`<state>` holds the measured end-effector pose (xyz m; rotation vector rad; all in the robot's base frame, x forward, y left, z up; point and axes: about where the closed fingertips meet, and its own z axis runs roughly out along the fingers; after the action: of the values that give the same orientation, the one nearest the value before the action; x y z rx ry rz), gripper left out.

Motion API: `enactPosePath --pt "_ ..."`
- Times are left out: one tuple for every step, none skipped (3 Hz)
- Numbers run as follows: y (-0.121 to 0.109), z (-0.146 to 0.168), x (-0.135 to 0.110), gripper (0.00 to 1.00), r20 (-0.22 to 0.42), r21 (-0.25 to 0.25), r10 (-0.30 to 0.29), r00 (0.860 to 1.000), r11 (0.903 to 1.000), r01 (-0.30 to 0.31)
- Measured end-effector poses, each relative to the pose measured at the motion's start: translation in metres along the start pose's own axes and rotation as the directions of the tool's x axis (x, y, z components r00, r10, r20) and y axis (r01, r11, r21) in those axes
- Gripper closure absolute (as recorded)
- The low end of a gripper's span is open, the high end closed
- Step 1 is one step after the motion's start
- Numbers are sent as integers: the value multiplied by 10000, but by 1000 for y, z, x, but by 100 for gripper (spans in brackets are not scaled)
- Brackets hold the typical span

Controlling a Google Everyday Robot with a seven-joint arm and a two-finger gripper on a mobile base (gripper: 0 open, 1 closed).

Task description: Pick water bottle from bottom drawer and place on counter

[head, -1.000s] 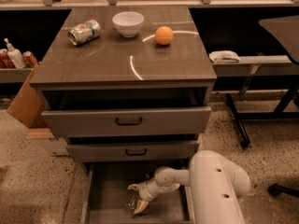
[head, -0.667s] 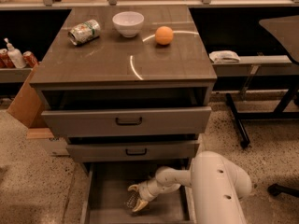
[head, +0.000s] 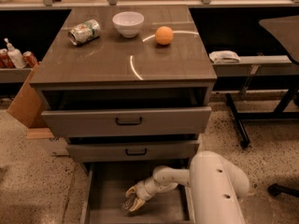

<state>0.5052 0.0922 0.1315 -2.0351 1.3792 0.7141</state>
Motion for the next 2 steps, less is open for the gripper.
enactPosePath --pt "-3 -3 -7 100 63 69 -172 9998 9998 172" --pt "-9 -13 -17 100 -1 417 -375 9993 9984 375"
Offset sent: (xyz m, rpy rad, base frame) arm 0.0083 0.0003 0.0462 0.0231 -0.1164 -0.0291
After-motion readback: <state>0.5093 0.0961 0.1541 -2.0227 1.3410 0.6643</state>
